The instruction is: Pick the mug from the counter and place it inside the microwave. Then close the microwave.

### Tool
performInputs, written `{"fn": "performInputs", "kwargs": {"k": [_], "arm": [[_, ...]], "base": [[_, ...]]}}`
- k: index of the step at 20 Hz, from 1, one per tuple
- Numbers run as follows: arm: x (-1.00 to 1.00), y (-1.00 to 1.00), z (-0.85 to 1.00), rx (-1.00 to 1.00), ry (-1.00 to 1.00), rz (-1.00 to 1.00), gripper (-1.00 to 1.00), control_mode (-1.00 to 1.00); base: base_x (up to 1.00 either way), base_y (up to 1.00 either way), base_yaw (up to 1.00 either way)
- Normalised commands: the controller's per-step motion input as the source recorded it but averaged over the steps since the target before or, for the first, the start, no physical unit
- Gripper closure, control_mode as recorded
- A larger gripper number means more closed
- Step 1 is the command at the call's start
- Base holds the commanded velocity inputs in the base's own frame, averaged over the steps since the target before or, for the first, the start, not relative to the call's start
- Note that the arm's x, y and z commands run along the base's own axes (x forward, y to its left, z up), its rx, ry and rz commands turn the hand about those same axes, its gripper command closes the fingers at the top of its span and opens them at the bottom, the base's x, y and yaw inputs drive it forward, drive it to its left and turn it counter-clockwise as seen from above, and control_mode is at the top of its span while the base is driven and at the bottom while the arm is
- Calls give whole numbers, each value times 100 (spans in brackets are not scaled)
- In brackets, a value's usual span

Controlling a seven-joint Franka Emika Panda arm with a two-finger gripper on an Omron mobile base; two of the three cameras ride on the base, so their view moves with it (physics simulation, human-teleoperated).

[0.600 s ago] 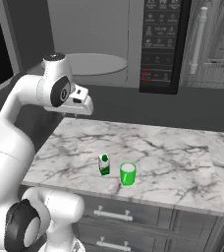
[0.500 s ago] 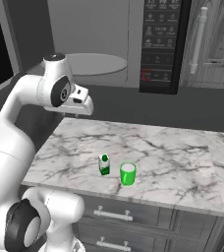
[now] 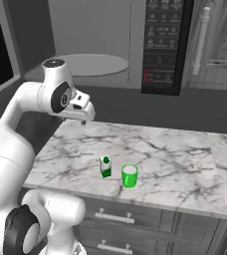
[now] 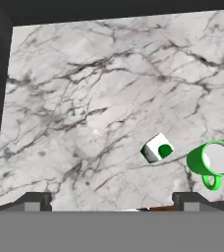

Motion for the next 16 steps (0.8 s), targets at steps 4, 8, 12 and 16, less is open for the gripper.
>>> {"fn": "performInputs", "kwargs": {"k": [4, 8, 12, 16], "arm": [[0, -44, -16, -3, 6, -14, -100, -100], [4, -78, -6, -6, 15, -9, -100, -100], [23, -87, -2, -3, 20, -4, -100, -100], [19, -89, 0, 0, 21, 2, -100, -100]], "base": [[0, 0, 0], [0, 0, 0], [0, 0, 0], [0, 0, 0]]}}
